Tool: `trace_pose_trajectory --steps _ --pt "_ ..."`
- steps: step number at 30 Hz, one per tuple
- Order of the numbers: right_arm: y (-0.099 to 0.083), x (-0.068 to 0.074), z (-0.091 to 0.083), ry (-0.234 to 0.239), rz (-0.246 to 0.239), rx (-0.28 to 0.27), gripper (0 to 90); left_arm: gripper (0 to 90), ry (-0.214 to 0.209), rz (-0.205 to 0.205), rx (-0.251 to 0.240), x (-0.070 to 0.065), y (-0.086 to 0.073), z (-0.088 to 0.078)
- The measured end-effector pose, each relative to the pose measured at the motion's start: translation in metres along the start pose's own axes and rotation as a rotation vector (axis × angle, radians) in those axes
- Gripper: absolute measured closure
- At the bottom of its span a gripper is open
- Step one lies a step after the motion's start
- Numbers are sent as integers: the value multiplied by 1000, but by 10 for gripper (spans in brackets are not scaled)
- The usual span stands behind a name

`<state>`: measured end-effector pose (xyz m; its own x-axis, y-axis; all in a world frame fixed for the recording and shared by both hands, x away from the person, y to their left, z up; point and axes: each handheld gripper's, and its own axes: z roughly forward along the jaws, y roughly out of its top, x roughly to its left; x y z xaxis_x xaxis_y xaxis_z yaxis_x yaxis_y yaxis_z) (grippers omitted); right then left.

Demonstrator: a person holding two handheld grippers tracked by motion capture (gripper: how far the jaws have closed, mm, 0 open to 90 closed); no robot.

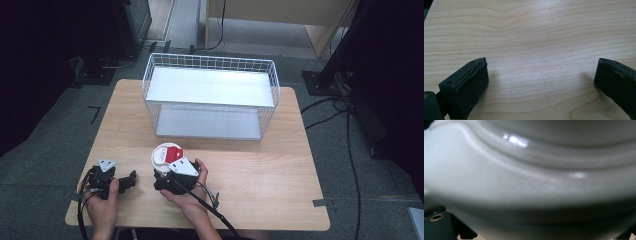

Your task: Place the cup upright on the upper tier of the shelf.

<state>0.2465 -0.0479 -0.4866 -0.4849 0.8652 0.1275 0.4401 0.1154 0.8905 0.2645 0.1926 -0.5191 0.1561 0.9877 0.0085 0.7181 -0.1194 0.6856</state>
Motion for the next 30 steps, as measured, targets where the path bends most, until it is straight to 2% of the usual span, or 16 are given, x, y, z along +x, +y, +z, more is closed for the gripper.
trace_pose_trajectory --steps 5,8,11,19,23,30 --pt "-1 1 -1 -10 -6 -4 101 0 0 0 0 0 0 0" --pt "-3 0 -3 -4 7 -29 105 0 0 0 0 0 0 0" --pt "-3 0 -5 1 -4 -43 106 0 0 0 0 0 0 0" --pt "6 -2 -15 -4 -8 -67 107 0 0 -1 -1 0 0 0" --pt "11 -7 -23 -22 1 -77 108 0 0 -1 -1 0 0 0" --pt "22 -15 -35 -50 -13 -91 108 0 1 0 -1 0 0 0"
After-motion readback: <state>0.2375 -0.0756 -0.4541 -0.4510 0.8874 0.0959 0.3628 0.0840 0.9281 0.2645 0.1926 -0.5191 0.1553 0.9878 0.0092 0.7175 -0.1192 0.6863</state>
